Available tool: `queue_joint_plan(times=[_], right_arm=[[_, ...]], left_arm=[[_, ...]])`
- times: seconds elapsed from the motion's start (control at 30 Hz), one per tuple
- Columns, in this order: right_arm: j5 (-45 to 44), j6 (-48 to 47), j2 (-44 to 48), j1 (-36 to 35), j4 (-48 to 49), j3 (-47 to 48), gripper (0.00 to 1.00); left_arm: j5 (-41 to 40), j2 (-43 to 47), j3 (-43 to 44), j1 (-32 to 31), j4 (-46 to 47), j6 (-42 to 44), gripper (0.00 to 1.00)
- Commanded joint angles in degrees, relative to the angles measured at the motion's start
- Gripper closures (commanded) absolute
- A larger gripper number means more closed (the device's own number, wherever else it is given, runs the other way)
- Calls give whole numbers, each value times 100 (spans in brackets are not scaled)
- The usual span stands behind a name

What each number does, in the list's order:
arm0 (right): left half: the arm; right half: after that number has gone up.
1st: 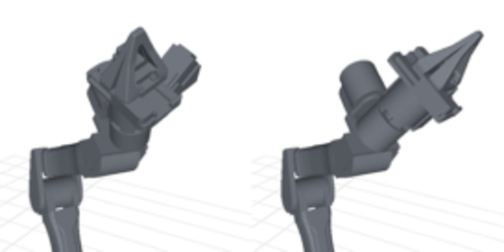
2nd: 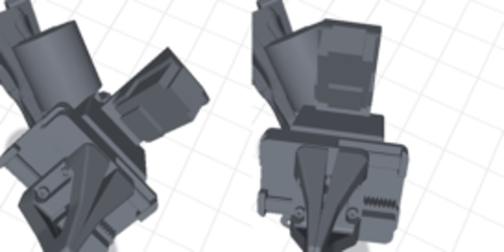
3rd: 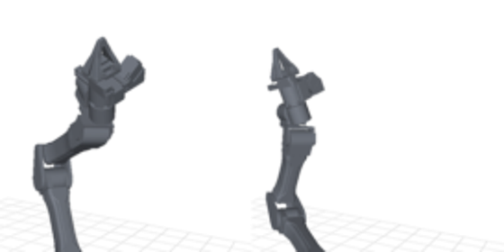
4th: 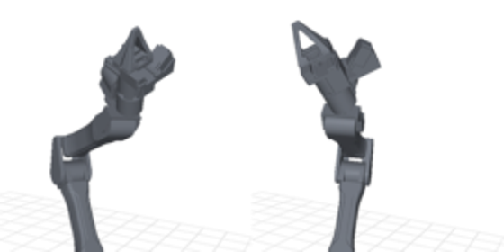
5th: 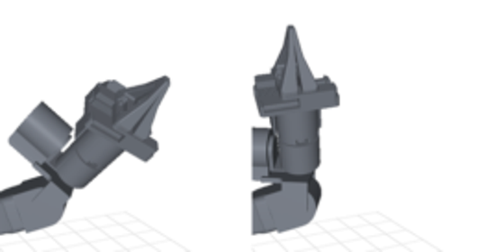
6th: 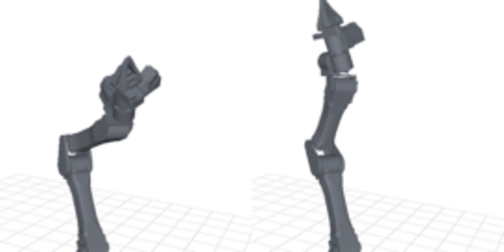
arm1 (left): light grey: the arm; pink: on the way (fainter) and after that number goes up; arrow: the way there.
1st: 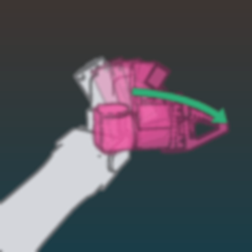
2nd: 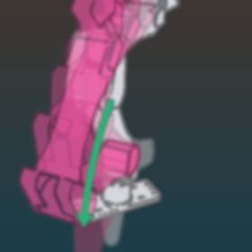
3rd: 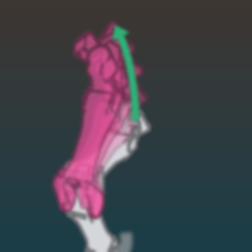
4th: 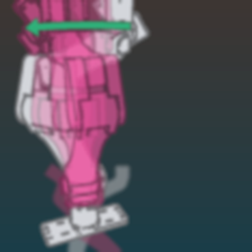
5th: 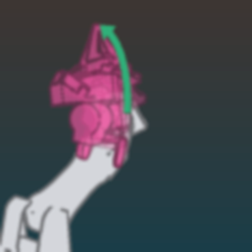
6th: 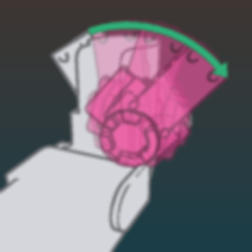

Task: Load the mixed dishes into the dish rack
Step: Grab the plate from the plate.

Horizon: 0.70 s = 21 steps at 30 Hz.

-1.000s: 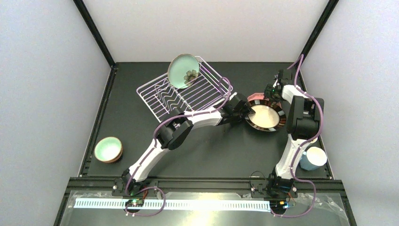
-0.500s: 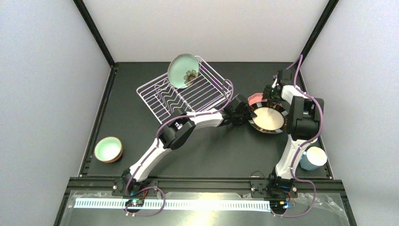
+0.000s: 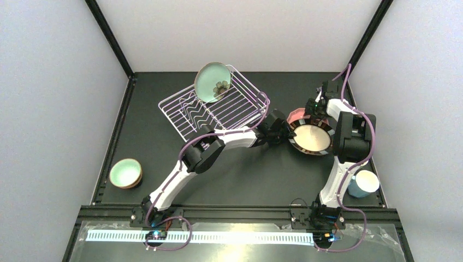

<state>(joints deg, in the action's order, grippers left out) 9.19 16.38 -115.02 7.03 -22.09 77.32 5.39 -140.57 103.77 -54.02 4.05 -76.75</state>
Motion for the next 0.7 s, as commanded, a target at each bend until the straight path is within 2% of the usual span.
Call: queue_joint_plan(times=[0.0,0.07,0.17,0.37,0.67], right_arm=[[66,-3,-135,-61,-863,-252,35],[74,-3,-123,-61,-867,-250,35],[73,7,-91,-61,-875,-244,35],[79,33,-1,-61,-907,-230,35],[12,56,123,-61,-1030,-15,35]], left_arm=[[396,181,52,-49,329,-47,75],[475,223,42,-47,296,-44,81],[499,316,20,-47,214,-23,98],[456,540,-83,-34,169,-8,99],[-62,1156,-802,48,351,78,99]])
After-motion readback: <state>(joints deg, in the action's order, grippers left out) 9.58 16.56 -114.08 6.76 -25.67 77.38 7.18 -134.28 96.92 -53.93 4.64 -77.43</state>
